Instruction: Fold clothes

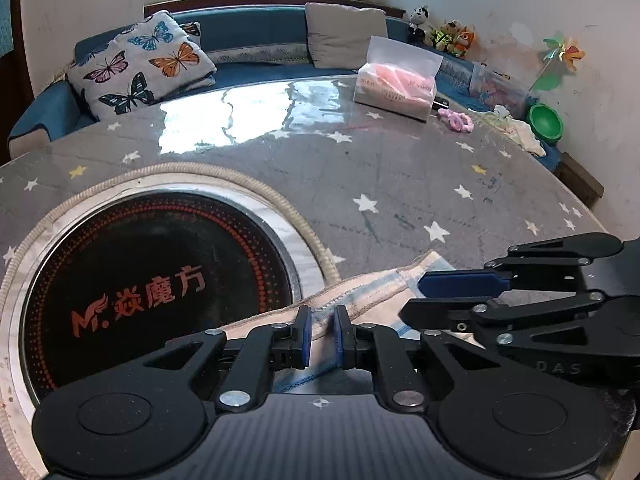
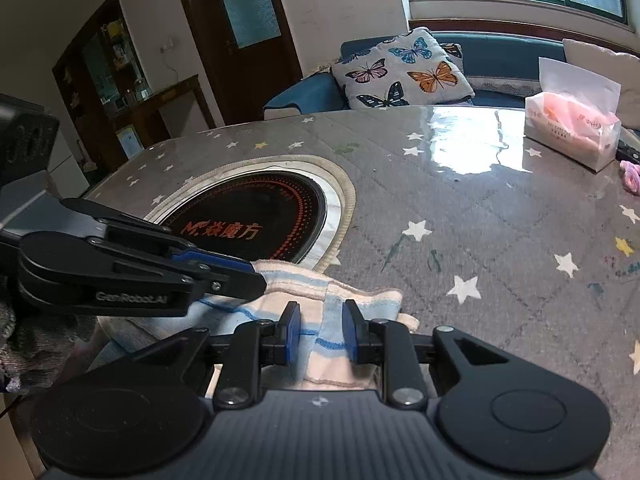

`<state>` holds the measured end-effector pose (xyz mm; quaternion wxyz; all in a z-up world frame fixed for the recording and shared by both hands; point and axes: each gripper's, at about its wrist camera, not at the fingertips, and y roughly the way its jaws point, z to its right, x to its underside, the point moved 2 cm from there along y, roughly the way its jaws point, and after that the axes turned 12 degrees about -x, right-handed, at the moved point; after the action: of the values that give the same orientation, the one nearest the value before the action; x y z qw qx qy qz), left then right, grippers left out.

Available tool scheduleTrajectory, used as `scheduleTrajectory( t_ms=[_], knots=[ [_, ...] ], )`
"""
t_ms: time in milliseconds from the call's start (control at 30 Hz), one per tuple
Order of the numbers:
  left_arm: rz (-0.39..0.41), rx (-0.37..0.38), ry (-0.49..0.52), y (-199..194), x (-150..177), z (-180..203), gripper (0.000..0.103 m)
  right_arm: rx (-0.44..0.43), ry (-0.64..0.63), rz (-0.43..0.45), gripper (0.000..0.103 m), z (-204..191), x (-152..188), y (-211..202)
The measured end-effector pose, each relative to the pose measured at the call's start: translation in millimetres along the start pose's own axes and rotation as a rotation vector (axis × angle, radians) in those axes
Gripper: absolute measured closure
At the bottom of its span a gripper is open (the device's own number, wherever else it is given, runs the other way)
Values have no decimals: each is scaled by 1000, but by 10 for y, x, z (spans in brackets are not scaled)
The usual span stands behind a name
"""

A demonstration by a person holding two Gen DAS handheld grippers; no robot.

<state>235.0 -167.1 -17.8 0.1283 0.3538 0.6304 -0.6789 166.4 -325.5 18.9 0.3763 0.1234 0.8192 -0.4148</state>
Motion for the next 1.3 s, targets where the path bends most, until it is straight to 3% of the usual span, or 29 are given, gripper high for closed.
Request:
scheduleTrajectory(
  t_ms=[267, 500, 733, 933, 1067, 1300],
  knots=[
    [45, 27, 7, -174, -68, 93, 90, 0, -3, 30, 80, -48, 3, -135],
    [21, 12, 32, -27, -39, 193, 90, 29, 13, 10, 81, -3, 95, -218],
    [45, 15, 14, -281, 62, 122, 84, 15, 26, 53, 80, -90, 151, -432],
    [44, 35, 17, -458, 256, 190, 78, -2, 3, 9, 80, -228, 398, -497],
    [54, 45, 33, -598, 372, 262, 64, 4, 17, 1, 80, -248, 494, -516],
    [77, 43, 80, -820, 623, 369, 49, -29, -37, -2, 79, -475, 613, -700]
  ],
)
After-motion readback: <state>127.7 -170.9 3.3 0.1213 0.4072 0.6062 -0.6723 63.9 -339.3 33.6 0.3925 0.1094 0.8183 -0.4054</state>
